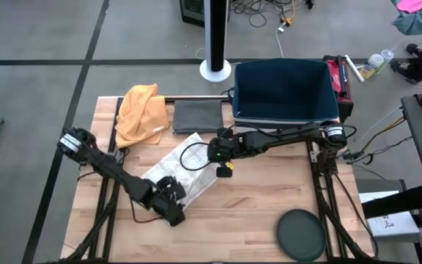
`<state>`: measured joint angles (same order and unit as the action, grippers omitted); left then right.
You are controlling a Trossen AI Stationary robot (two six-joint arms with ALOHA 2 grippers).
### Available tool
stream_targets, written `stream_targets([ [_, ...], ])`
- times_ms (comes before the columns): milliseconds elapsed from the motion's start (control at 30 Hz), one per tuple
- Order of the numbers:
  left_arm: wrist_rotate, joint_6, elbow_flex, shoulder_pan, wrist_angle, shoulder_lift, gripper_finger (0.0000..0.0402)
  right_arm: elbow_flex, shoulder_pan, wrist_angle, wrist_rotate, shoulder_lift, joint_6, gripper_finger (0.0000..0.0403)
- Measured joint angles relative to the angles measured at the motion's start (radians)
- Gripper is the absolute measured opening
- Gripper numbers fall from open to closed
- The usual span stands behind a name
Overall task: Fold kitchen towel into neat rectangle
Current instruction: Fold the white patterned towel
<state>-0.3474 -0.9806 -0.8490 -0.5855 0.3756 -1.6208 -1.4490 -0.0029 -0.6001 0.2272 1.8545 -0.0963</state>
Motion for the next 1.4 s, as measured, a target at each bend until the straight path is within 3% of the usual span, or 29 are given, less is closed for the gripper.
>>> stream_targets([
  [133, -0.015, -0.053, 0.001, -0.025, -0.019, -0.003, 0.0164, 0.000, 0.000, 0.007, 0.000, 0.000, 0.000, 0.0008],
  [367, -0.144, -0.058, 0.000, -0.040, -0.100, -0.016, 0.0153, 0.000, 0.000, 0.007, 0.000, 0.000, 0.008, 0.0008],
  [933, -0.159, -0.053, 0.004, -0.044, -0.018, -0.057, 0.0150, 0.000, 0.000, 0.007, 0.000, 0.000, 0.011, 0.0008],
  [1267, -0.114, -0.039, 0.005, -0.049, -0.049, -0.071, 0.0046, 0.000, 0.000, 0.007, -0.001, 0.000, 0.010, 0.0008],
  [1400, -0.114, -0.004, 0.005, -0.050, -0.105, -0.073, 0.0028, 0.000, 0.000, 0.007, 0.000, 0.000, 0.010, 0.0008],
])
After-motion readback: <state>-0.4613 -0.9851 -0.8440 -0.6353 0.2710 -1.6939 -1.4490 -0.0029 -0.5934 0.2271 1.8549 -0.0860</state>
